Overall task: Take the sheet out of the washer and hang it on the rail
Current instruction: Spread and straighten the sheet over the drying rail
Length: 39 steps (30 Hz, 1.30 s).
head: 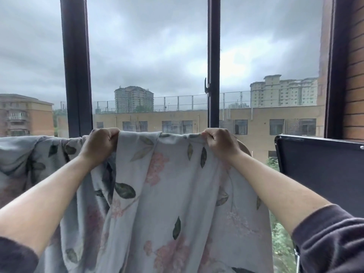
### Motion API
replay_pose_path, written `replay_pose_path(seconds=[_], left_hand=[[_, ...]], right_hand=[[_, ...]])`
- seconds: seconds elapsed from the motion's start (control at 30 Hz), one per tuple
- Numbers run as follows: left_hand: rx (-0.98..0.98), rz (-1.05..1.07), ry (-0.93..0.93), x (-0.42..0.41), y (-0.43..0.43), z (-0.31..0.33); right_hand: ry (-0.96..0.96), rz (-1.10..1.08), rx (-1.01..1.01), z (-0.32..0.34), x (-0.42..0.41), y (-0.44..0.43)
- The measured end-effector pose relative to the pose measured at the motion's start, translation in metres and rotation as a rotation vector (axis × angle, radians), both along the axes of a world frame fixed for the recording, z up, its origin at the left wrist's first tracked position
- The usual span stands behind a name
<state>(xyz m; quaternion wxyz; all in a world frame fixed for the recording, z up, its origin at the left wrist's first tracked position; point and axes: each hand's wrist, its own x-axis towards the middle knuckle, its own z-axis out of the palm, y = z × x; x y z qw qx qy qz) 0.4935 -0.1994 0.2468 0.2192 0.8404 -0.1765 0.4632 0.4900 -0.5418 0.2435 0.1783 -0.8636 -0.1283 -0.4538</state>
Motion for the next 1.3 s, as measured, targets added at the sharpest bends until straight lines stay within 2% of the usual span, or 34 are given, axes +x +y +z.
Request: replay_pose_path(seconds=[0.1,0.23,0.37,0.5,0.6,0.73,0.87,0.93,1.0,1.07,1.17,1.3], left_hand=[[0.048,0.056,-0.007,0.011,0.012,0.005],[0.014,0.134,0.049,0.021,0.05,0.013],[-0.084,0.293,0.126,0.029,0.115,0.02],[-0.079,0.401,0.24,0.039,0.162,0.025],[-0.037,0.356,0.285,0.04,0.167,0.024],[0.033,0.285,0.246,0.042,0.169,0.018],[0.082,0.237,0.156,0.032,0.161,0.01],[0.124,0.188,0.088,0.025,0.151,0.005],[0.188,0.105,0.04,0.019,0.144,0.002],[0.215,0.023,0.016,0.016,0.141,0.0],[0.124,-0.069,-0.009,0.018,0.141,0.001],[0.084,-0.049,-0.005,0.028,0.154,0.008]], right_hand=[[0.015,-0.093,0.082,0.01,0.004,0.005],[0.076,-0.219,0.193,0.02,0.01,0.001],[0.138,-0.291,0.226,0.023,0.014,0.003],[0.198,-0.338,0.229,0.025,0.017,0.009],[0.276,-0.344,0.205,0.026,0.016,0.016],[0.313,-0.378,0.145,0.024,0.013,0.028],[0.168,-0.339,-0.032,0.013,0.008,0.055],[0.071,-0.233,-0.172,0.005,0.005,0.078],[0.023,-0.099,-0.222,0.0,0.004,0.102],[0.032,-0.032,-0.191,0.002,0.006,0.116],[0.104,-0.015,-0.058,0.01,0.01,0.126],[0.076,-0.174,0.09,0.015,0.013,0.124]])
